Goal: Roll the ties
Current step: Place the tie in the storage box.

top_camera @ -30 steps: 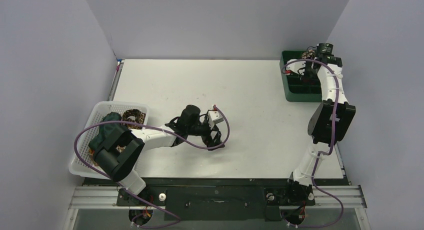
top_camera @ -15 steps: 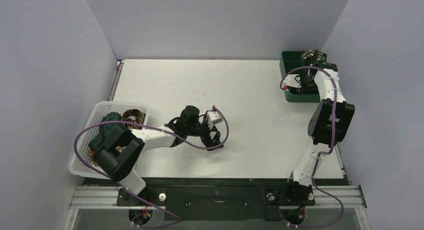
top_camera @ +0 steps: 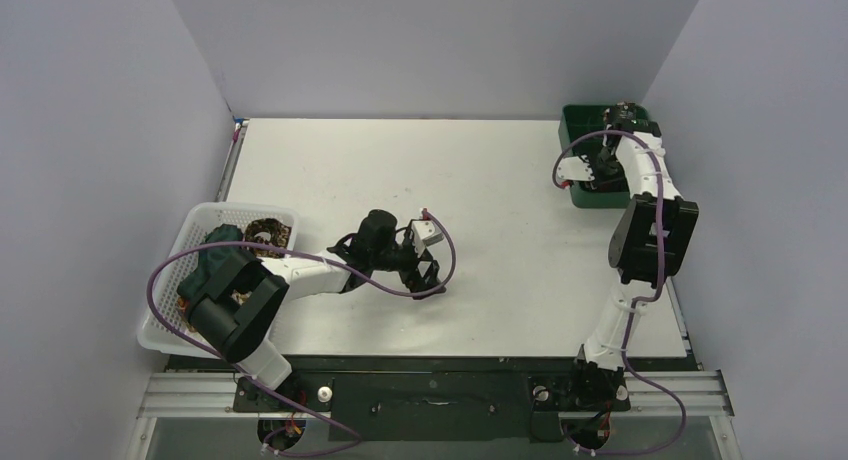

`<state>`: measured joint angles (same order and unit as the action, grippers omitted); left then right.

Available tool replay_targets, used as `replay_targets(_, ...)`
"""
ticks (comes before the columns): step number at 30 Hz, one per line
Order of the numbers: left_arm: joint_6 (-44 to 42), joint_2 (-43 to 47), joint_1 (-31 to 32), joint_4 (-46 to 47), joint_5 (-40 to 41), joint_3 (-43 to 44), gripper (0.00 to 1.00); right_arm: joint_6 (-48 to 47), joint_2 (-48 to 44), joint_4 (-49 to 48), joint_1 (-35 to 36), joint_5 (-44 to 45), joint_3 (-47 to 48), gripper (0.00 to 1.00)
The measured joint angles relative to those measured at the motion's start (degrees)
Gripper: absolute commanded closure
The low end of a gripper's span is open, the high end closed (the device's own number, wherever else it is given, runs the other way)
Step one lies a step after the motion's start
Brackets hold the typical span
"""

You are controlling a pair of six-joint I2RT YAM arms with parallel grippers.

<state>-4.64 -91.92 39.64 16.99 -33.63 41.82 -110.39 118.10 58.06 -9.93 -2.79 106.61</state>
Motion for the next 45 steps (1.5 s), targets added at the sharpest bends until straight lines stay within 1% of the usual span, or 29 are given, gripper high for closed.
replay_targets(12,0.5,-0.3,-0.1,0.0,0.2,0.0,0.03,1.6,2.2,2.3,2.0,5.6,0.2,1.00)
replay_targets(21,0.5,-0.9,-0.2,0.0,0.2,0.1,0.03,1.7,2.4,-0.2,2.6,7.8,-4.2,0.99)
replay_targets(23,0.4,-0.9,-0.2,0.0,0.2,0.1,0.03,1.7,2.4,-0.8,2.8,8.2,-4.5,0.92)
replay_targets(24,0.3,-0.9,-0.3,0.0,0.2,0.1,0.03,1.7,2.4,-1.1,2.9,8.5,-4.7,0.85)
replay_targets(25,0.2,-0.9,-0.3,0.0,0.3,0.2,0.03,1.8,2.4,-1.3,3.0,8.7,-4.9,0.82)
replay_targets(26,0.1,-0.9,-0.3,-0.1,0.3,0.2,0.03,2.0,2.4,-1.4,3.0,8.9,-4.9,0.75)
replay_targets(28,-0.1,-0.9,-0.4,-0.1,0.4,0.3,0.03,2.6,2.4,-1.6,3.0,8.8,-4.9,0.70)
replay_targets(33,-0.5,-0.9,-0.4,-0.1,0.5,0.3,0.03,4.0,2.4,-1.6,2.9,8.3,-4.0,0.63)
replay_targets(35,-0.6,-0.9,-0.4,-0.1,0.6,0.4,0.03,4.6,2.4,-1.2,2.8,7.8,-3.6,0.59)
replay_targets(39,-1.3,-0.9,-0.4,-0.1,0.8,0.5,0.03,5.6,1.4,-0.3,2.7,6.4,-3.0,0.55)
replay_targets(45,-2.3,-0.9,-1.0,-0.7,1.0,1.1,0.03,7.1,-2.4,1.4,2.3,4.8,-1.5,0.50)
